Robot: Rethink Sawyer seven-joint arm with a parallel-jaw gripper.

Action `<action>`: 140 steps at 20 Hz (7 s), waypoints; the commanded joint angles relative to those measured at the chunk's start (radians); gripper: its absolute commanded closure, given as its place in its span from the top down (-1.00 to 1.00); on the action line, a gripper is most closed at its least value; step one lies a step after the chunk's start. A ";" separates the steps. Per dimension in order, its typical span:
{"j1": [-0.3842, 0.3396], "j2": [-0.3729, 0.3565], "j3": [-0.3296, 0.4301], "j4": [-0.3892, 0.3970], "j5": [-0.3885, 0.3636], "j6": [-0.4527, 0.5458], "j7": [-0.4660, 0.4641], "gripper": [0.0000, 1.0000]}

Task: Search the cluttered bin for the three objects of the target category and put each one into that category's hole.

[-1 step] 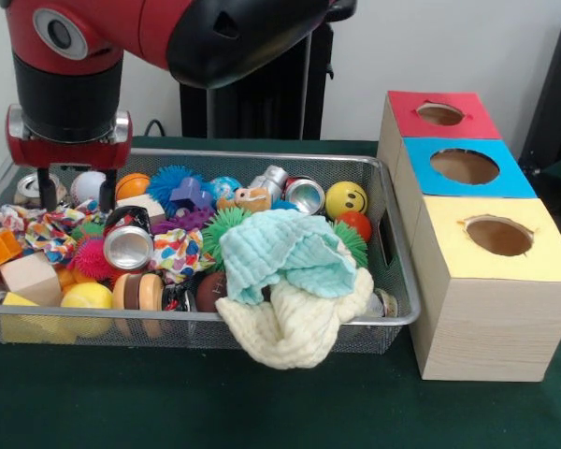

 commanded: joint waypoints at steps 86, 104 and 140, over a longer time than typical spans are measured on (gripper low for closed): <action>-0.138 0.153 0.127 -0.218 -0.107 0.148 -0.315 1.00; -0.152 0.198 0.011 -0.195 -0.194 0.149 -0.281 1.00; -0.161 0.232 0.008 -0.179 -0.193 0.298 -0.298 1.00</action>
